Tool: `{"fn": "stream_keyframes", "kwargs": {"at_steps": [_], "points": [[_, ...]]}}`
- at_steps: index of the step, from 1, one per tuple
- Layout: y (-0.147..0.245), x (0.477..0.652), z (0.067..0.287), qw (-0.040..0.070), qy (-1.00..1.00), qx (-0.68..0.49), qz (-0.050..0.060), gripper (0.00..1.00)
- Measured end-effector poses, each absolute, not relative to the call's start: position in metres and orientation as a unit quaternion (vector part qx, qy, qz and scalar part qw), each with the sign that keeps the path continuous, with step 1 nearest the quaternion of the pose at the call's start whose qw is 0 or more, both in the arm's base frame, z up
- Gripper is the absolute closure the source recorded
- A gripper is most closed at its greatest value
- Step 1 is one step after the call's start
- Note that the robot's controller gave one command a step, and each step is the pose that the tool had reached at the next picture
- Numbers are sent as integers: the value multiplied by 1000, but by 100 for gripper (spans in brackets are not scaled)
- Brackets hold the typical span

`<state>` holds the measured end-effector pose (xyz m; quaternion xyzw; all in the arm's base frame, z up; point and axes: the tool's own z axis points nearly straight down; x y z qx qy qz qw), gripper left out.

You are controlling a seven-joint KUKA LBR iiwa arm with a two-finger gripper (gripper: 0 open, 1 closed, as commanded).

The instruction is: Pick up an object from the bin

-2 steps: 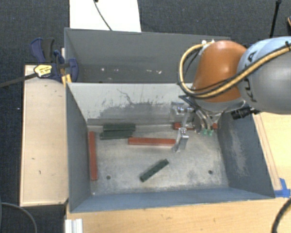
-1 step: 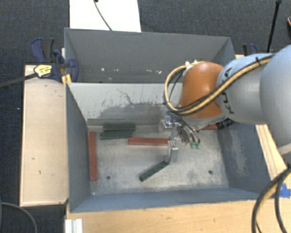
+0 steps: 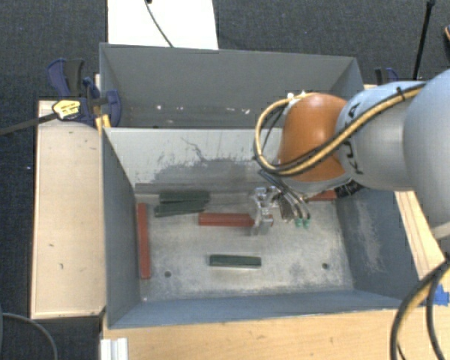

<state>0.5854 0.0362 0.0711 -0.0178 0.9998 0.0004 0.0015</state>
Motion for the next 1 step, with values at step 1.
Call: {"fn": "stream_keyframes", "kwargs": {"at_steps": [1], "points": [[38,576,213,4,976,-219,0,100]]}}
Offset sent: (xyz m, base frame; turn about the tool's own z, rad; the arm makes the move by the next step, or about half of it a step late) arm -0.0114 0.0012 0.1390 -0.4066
